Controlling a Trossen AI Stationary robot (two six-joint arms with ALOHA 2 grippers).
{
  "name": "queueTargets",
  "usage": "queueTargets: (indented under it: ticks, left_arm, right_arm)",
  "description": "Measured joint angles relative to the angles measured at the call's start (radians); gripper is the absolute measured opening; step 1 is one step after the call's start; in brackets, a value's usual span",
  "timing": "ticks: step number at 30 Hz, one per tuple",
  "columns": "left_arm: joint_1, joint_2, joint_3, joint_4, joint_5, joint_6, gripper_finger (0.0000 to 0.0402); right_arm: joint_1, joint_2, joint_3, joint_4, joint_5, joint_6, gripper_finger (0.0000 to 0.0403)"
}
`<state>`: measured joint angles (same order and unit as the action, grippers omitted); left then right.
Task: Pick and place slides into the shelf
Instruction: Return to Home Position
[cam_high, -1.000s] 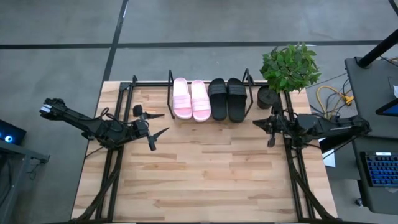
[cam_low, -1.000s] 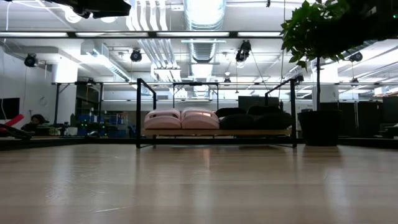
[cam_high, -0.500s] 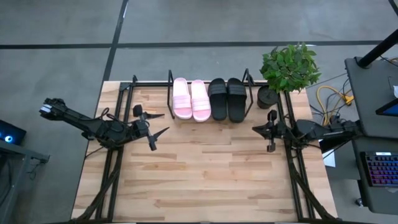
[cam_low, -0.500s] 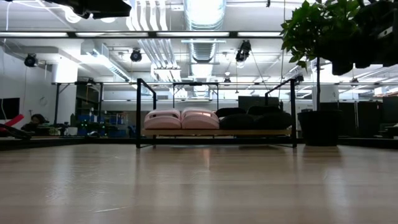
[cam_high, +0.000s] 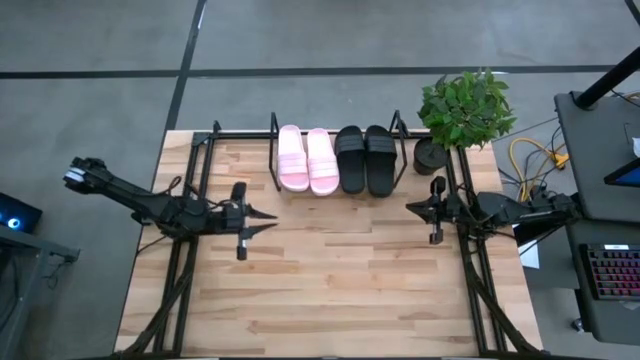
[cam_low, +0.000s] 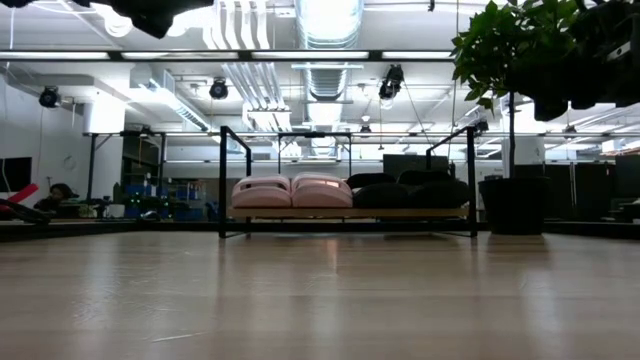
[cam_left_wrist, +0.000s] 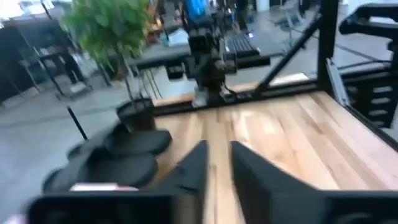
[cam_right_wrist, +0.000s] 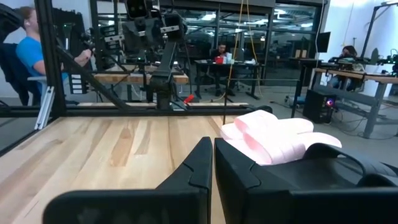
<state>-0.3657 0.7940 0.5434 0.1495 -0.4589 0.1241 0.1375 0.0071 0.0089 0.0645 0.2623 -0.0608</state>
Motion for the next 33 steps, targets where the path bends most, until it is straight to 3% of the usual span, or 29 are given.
queueTargets:
  ticks: [3,6,11,15,26,33]
  left_arm:
    - [0.047,0.031,-0.033,0.119,0.001,0.071,0.0011]
    - [0.14,0.027,-0.044,0.172,0.013,0.114,0.0006]
    - [0.326,-0.017,-0.055,0.164,0.187,0.118,0.0001]
    - [0.41,-0.07,-0.09,0.144,0.243,0.108,0.0]
    - [0.416,-0.284,-0.284,0.11,0.272,0.032,0.0]
    - [0.408,-0.369,-0.342,-0.02,0.278,-0.015,0.0]
  right_arm:
    - [0.0,0.004,0.0,-0.001,0.0,0.0,0.0009]
    - [0.0,0.009,0.0,-0.001,0.0,-0.003,0.0009]
    - [0.0,0.009,0.0,-0.001,0.0,-0.003,0.0009]
    - [0.0,0.009,0.0,-0.001,0.0,-0.003,0.0009]
    - [0.0,0.009,0.0,-0.003,0.011,-0.018,0.0009]
    - [0.0,0.009,0.001,-0.004,0.019,-0.018,0.0009]
